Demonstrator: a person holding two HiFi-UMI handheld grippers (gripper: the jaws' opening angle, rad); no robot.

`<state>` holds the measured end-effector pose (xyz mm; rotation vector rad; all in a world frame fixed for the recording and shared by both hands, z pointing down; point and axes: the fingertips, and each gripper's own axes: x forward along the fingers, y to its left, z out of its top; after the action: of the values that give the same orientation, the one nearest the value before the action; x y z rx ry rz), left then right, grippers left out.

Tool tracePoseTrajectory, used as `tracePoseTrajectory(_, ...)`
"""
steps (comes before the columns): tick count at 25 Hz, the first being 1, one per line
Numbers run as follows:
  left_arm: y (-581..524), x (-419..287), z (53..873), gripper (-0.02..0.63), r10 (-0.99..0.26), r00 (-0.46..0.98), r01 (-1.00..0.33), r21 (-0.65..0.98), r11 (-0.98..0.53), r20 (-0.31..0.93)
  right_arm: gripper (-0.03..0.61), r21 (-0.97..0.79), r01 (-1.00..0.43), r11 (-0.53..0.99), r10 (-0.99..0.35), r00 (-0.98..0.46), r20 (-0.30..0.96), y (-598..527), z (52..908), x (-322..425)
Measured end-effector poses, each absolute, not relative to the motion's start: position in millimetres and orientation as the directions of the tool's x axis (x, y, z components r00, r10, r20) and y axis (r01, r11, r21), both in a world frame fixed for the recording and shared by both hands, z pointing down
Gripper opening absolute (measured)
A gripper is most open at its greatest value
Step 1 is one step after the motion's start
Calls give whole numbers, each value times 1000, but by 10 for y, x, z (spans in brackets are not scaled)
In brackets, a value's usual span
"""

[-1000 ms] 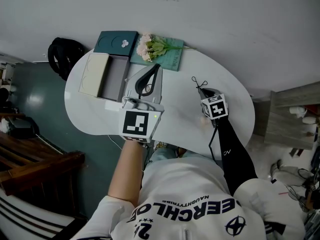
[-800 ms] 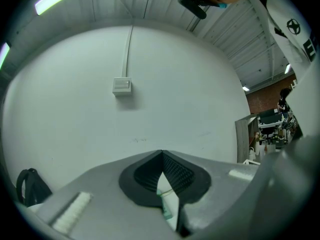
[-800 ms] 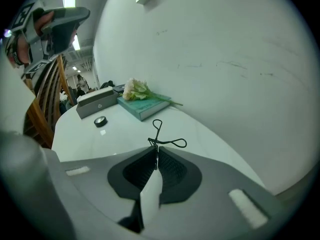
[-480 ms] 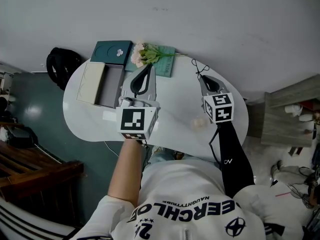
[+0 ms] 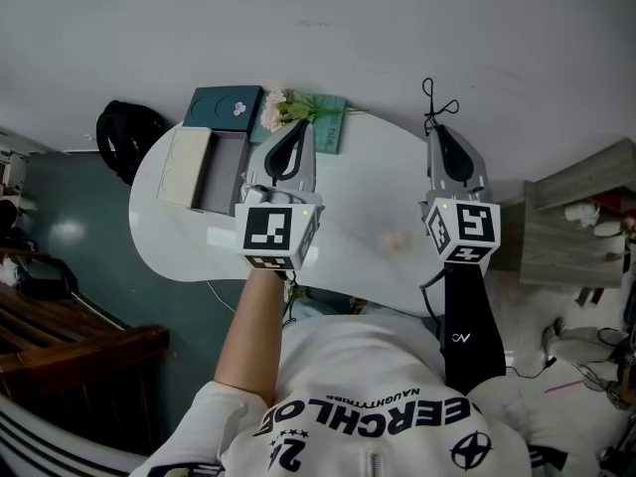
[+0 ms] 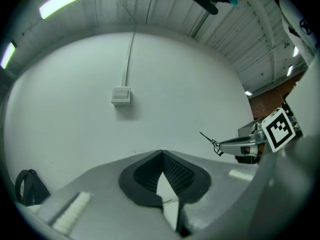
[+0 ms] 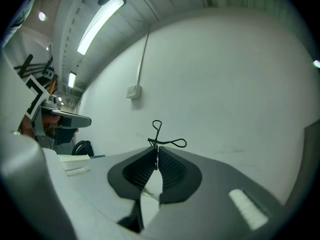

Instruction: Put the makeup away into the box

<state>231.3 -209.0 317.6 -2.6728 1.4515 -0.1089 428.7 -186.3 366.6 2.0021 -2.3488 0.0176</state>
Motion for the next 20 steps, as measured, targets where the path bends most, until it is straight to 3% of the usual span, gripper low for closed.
tracePoseTrajectory(9, -2265, 1756, 3244, 0, -845, 534, -834, -157, -529, 13, 48, 41, -984, 171, -981, -167, 102, -1994, 3797, 3718)
tracePoseTrajectory(20, -2664, -2, 3300, 0, -889, 456, -874, -172, -455, 36, 48, 28, -951, 309, -946, -303, 116, -2654, 3855, 1707)
